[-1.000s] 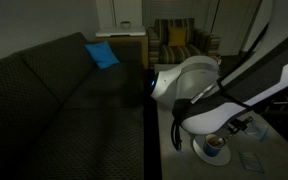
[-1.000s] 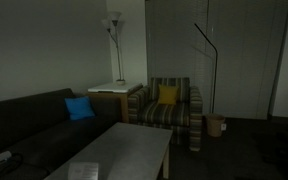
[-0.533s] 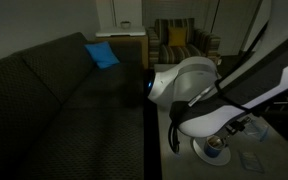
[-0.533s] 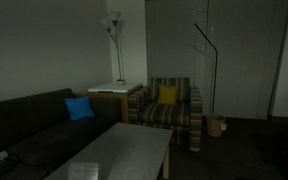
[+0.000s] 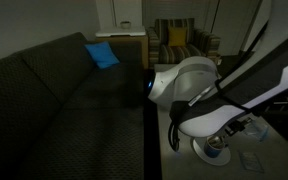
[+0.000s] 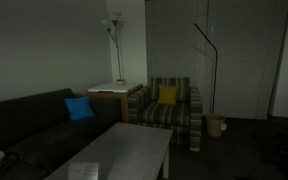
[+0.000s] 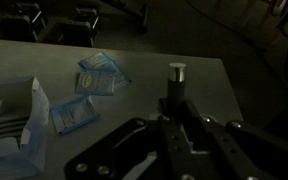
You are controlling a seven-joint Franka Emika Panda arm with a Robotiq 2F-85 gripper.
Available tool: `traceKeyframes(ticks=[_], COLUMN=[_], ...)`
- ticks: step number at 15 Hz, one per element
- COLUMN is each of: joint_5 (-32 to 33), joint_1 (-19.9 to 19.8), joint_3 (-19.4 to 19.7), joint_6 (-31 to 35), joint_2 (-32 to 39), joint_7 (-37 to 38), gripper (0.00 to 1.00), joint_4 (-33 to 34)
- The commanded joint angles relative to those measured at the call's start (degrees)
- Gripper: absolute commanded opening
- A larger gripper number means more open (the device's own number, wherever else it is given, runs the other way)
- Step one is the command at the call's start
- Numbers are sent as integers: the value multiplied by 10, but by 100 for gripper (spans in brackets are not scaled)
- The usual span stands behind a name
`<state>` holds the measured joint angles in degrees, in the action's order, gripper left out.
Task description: Use the spoon to stir in the cup
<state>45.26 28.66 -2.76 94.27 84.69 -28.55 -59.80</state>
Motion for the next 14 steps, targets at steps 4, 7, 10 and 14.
traceKeyframes(ticks=[4,7,10,14], joint_5=[9,8,6,10], joint_1=[-10,-8,-1,2], joint_3=[-3,-3,-1,-5], joint_6=[-10,-35,-85,-138], joint_2=[0,0,0,0], joint_7=[-16,-39,-40,-36], gripper=[4,4,4,4], joint_4=[-2,-2,-1,-1])
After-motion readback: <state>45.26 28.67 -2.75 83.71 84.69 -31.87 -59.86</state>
